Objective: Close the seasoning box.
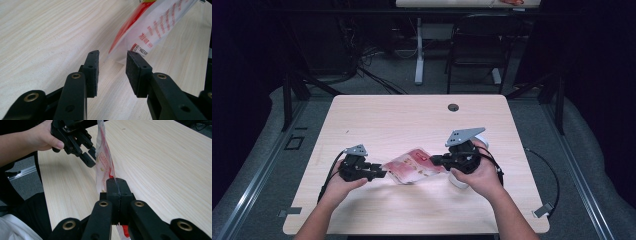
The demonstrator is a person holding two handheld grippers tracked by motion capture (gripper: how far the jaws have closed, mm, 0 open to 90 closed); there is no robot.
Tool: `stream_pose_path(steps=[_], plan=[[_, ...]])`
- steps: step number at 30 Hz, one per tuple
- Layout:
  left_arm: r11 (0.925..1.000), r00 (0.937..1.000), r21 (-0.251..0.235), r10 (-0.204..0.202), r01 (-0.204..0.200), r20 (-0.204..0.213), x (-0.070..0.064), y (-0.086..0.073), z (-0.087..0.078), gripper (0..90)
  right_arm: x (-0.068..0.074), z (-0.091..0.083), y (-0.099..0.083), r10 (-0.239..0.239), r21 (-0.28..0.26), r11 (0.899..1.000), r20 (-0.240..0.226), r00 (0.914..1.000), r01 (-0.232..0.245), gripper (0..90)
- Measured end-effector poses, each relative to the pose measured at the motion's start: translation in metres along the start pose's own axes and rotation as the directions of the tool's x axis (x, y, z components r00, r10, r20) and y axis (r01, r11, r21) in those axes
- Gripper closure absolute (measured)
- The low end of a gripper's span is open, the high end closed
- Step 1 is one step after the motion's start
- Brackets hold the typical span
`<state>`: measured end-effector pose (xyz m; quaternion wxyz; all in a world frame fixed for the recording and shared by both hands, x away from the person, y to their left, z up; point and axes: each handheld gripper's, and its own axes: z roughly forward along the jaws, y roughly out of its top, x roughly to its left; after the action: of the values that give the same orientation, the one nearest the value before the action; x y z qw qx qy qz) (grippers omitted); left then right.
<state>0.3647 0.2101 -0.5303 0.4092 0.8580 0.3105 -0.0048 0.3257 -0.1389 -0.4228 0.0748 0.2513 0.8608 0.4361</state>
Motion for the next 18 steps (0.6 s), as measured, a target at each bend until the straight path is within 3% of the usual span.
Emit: stream_pose_path(steps=[14,18], plan=[[0.9995,0.9995,-0.030,-0.009,0.008,-0.030,0.001,0.000,-0.011,64.8,0.002,0.005,0.009,-0.008,0.005,1.000,-0.003,1.0000,0.008,90.0],[0.9993,0.9998,-0.038,0.000,-0.001,-0.019,0.000,0.001,-0.015,65.2,0.002,0.007,0.012,-0.003,0.001,1.000,-0.006,1.0000,0.003,90.0]])
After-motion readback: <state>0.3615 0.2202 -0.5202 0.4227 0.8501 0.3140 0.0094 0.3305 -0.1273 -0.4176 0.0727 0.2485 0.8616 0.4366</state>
